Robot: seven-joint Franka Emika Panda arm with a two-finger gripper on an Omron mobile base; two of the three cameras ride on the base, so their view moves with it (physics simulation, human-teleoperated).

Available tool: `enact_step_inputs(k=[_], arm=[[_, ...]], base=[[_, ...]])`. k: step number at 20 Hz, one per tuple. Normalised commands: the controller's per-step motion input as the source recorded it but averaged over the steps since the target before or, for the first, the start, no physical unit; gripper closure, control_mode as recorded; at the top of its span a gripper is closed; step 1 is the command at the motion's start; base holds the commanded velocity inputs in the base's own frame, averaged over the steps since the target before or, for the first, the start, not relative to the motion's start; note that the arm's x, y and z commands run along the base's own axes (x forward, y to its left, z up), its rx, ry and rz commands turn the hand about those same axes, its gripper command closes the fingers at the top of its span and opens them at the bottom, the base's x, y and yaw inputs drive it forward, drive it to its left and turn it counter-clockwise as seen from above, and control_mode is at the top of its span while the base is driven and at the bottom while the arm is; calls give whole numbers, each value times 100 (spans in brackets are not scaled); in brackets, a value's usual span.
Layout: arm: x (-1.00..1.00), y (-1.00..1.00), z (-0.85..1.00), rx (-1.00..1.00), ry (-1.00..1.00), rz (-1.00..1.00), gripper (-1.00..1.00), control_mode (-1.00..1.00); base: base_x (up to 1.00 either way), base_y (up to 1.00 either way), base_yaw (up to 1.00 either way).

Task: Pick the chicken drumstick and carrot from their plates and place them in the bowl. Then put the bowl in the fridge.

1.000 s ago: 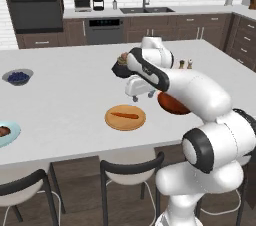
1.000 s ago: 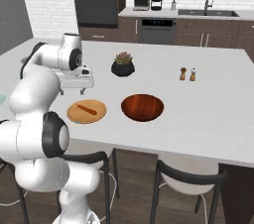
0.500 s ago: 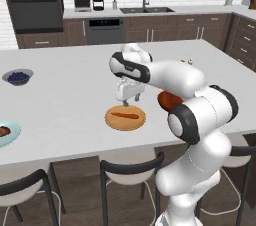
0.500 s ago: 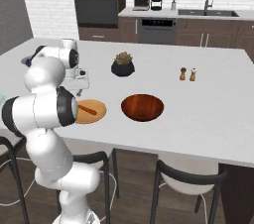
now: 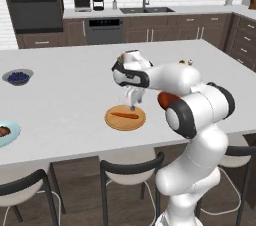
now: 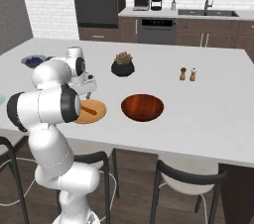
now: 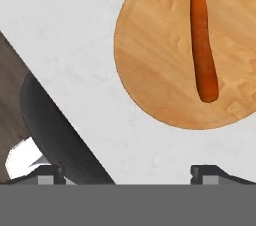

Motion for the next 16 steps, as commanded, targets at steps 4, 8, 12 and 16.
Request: enact_step_inputs(k=[4,8,12,16], arm=[[21,-9,-61,0,-28,4,-100,-100],[36,0,-41,0,-6,0,-100,-100],[47,0,-20,0,0,0,-100,-100],[25,0,-11,0,0,0,-100,-100]], base=[[0,0,0],[0,0,0],[0,0,0],[0,0,0]])
